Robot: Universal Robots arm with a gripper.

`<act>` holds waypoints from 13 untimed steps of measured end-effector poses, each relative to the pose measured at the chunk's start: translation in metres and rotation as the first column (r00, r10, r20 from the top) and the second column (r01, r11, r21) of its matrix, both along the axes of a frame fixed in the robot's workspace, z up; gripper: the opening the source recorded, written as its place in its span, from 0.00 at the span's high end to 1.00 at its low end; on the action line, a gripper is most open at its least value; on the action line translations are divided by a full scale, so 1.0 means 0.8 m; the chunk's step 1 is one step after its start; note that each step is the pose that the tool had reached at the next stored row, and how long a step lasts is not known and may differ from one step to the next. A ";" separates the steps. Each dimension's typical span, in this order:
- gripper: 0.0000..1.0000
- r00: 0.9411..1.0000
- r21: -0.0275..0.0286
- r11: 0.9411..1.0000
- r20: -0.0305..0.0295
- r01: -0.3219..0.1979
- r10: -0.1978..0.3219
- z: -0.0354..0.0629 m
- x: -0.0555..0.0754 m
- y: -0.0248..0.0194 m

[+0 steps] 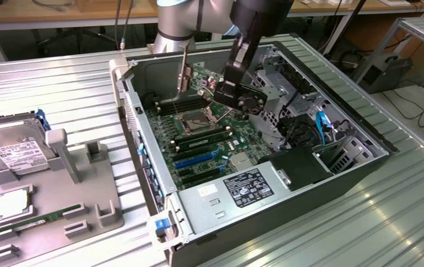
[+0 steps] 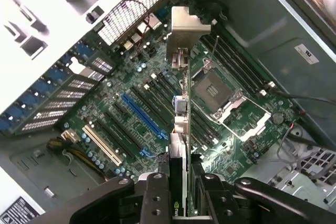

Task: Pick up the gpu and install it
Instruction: 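Insert the gpu into the slot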

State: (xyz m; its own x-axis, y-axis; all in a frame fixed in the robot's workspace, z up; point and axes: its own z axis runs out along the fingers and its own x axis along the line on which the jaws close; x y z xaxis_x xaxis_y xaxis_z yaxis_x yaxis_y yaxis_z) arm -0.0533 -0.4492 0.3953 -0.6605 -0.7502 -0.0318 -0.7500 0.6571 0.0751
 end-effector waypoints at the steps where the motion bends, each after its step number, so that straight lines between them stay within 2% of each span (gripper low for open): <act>1: 0.74 1.000 0.000 1.000 0.002 -0.019 0.019 0.000 0.000 0.0000; 2: 0.74 0.999 0.000 0.999 0.004 -0.042 0.042 -0.001 0.000 0.0000; 4: 0.74 0.994 0.000 0.994 0.008 -0.107 0.107 -0.003 0.000 0.0000; 6: 0.74 0.986 -0.001 0.986 0.010 -0.164 0.164 -0.005 0.000 0.0000; 9: 0.74 0.975 -0.001 0.975 0.011 -0.222 0.222 -0.007 0.000 0.0000; 13: 0.74 0.956 -0.001 0.956 0.011 -0.293 0.293 -0.011 0.000 0.0000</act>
